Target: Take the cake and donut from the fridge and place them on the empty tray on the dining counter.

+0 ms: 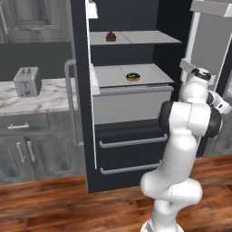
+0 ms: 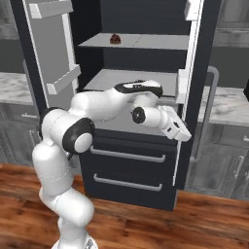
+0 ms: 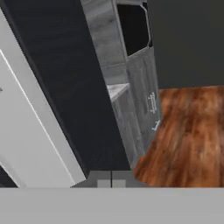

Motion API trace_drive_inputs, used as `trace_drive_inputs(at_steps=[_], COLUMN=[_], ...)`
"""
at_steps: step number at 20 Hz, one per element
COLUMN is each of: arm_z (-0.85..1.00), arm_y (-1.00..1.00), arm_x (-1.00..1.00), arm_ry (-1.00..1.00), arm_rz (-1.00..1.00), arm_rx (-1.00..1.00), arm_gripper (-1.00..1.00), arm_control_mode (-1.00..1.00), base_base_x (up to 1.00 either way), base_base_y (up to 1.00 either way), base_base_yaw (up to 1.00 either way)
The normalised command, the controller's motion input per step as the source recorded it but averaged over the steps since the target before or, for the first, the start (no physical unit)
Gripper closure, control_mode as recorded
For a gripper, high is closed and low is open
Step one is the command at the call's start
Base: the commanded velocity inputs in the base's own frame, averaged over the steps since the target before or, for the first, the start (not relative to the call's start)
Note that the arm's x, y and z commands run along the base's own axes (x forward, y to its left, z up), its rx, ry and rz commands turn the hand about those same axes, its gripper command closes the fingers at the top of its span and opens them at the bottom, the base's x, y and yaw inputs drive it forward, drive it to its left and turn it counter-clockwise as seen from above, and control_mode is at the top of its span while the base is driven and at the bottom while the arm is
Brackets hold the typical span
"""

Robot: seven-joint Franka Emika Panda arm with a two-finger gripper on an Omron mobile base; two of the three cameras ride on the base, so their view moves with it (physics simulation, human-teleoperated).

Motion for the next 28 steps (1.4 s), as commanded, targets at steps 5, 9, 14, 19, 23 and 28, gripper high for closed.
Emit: trace_drive_inputs(at_steps=[5,9,14,19,23,28], arm_z=[1.0,1.0,1.0,1.0,1.0,1.0], arm_y=[0.0,0.0,-0.4,-0.15,-0.03,0.0], arm_x=[-1.0,-1.0,-1.0,-1.0,-0.24,0.07], arm_ry=[0.13,0.21,0.0,-0.05,-0.06,-0.05], arm_rz=[0.29,0.31,0.11,0.05,-0.04,-0.18], arm_rx=[0.0,0.0,0.0,-0.03,-0.21,-0.35], arm_gripper=[1.0,1.0,1.0,1.0,1.0,1.0], arm_control_mode=[-1.0,-1.0,-1.0,-1.0,-1.0,-1.0], base_base_x=[0.0,0.0,0.0,0.0,0.0,0.0], base_base_y=[0.0,0.0,0.0,0.0,0.0,0.0], base_base_yaw=[0.0,0.0,0.0,0.0,0.0,0.0])
